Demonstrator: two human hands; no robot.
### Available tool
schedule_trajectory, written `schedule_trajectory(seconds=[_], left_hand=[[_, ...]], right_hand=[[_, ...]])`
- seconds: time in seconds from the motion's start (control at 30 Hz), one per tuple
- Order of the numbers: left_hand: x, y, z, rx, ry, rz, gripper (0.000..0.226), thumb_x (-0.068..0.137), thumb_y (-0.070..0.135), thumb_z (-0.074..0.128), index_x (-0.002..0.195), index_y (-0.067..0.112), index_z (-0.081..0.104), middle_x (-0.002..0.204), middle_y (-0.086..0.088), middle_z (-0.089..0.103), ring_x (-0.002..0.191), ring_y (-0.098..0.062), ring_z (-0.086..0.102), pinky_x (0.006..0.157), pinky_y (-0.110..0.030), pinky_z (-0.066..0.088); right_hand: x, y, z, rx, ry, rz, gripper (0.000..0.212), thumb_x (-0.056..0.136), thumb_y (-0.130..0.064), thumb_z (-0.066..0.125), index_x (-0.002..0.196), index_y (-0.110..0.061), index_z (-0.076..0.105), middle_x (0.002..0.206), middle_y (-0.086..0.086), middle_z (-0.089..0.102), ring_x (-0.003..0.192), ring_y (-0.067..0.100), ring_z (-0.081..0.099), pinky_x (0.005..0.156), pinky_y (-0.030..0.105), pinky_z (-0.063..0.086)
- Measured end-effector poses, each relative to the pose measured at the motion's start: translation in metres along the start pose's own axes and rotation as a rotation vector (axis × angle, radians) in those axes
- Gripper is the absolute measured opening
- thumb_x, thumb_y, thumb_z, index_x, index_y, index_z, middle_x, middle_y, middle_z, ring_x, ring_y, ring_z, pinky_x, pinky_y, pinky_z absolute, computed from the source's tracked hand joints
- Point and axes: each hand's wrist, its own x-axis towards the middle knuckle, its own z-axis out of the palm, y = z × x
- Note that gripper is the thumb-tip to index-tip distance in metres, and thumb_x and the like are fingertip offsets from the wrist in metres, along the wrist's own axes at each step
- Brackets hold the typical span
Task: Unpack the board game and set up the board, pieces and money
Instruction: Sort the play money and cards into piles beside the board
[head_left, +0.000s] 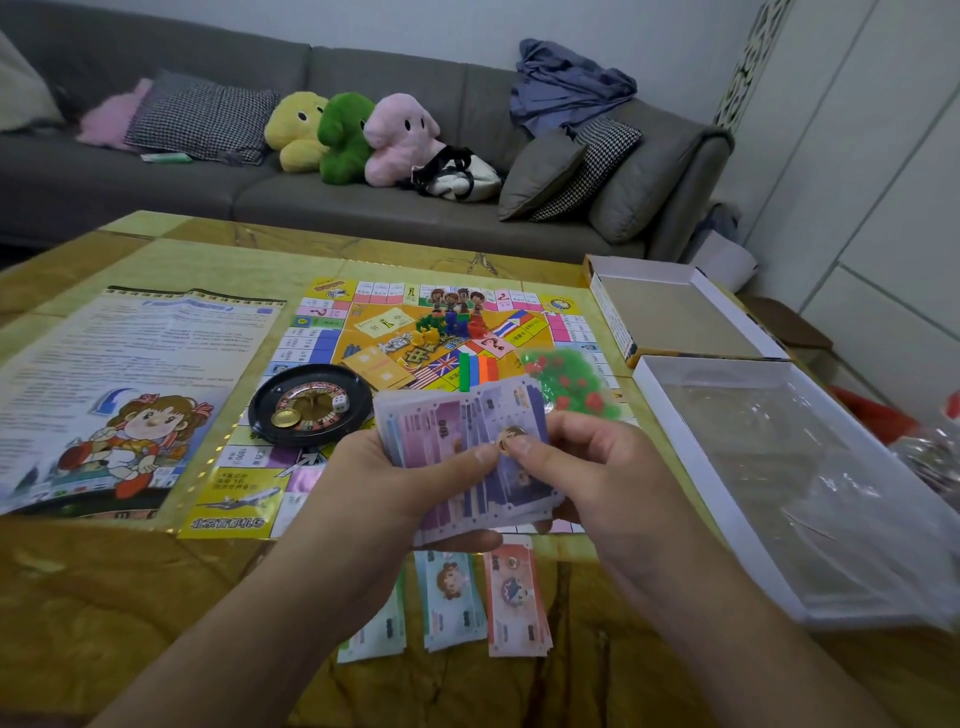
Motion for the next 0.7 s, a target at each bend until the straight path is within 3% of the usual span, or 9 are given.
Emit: schedule_trajectory(seconds=[0.13,0.27,0.33,0.43,0.53,0.63,0.7], left_hand=[[0.000,0.000,0.004,0.001,-0.004,-0.021,0.034,0.085,0.012,0.075,0.116,0.002,0.068,0.100,-0.018,0.079,0.090,-0.036,0.079,0.066,-0.050,0.066],[0.002,0.000,0.004,0.006,0.031,-0.043,0.033,0.088,0.010,0.073,0.119,0.001,0.066,0.099,-0.018,0.080,0.089,-0.035,0.079,0.066,-0.050,0.065],[0.003,-0.001,0.005,0.005,0.069,-0.055,0.031,0.089,0.010,0.073,0.118,0.001,0.065,0.098,-0.018,0.080,0.088,-0.034,0.079,0.064,-0.049,0.065],[0.007,-0.003,0.007,0.039,0.100,-0.059,0.032,0.089,0.013,0.074,0.118,0.001,0.065,0.096,-0.017,0.080,0.086,-0.033,0.079,0.063,-0.049,0.066],[0.007,-0.006,0.013,0.066,0.102,-0.060,0.030,0.089,0.013,0.074,0.115,0.002,0.065,0.094,-0.017,0.080,0.084,-0.033,0.079,0.061,-0.048,0.066],[0.005,-0.007,0.019,0.085,0.096,-0.066,0.029,0.090,0.013,0.074,0.116,0.003,0.065,0.095,-0.016,0.080,0.084,-0.032,0.080,0.062,-0.049,0.066],[0.005,-0.006,0.022,0.089,0.090,-0.070,0.028,0.091,0.013,0.074,0.115,0.004,0.064,0.095,-0.016,0.080,0.084,-0.032,0.080,0.063,-0.049,0.066]], right_hand=[[0.001,0.002,-0.006,-0.057,0.051,-0.003,0.009,0.098,-0.026,0.070,0.101,-0.023,0.078,0.090,0.000,0.081,0.082,0.017,0.079,0.062,0.026,0.058],[-0.001,-0.002,-0.026,-0.153,0.154,0.013,0.007,0.099,-0.025,0.070,0.098,-0.022,0.076,0.088,-0.002,0.080,0.076,0.012,0.078,0.051,0.019,0.053],[-0.003,0.000,-0.043,-0.405,0.230,-0.005,0.011,0.102,-0.030,0.068,0.094,-0.024,0.072,0.085,-0.004,0.078,0.072,0.007,0.075,0.047,0.016,0.049],[-0.004,0.017,-0.061,-0.954,0.219,0.045,0.014,0.104,-0.034,0.059,0.094,-0.025,0.061,0.089,-0.005,0.069,0.073,0.011,0.065,0.052,0.028,0.046],[-0.009,0.045,-0.057,-1.235,0.106,0.168,0.006,0.099,-0.020,0.054,0.096,-0.024,0.052,0.096,-0.001,0.065,0.076,0.019,0.055,0.057,0.031,0.040],[-0.014,0.058,-0.051,-1.259,0.071,0.186,0.015,0.096,-0.010,0.049,0.101,-0.022,0.042,0.100,0.001,0.061,0.080,0.025,0.048,0.052,0.025,0.029],[-0.015,0.056,-0.056,-1.113,0.137,0.160,0.010,0.102,-0.018,0.047,0.093,-0.017,0.045,0.086,-0.001,0.056,0.079,0.028,0.052,0.056,0.033,0.040]])
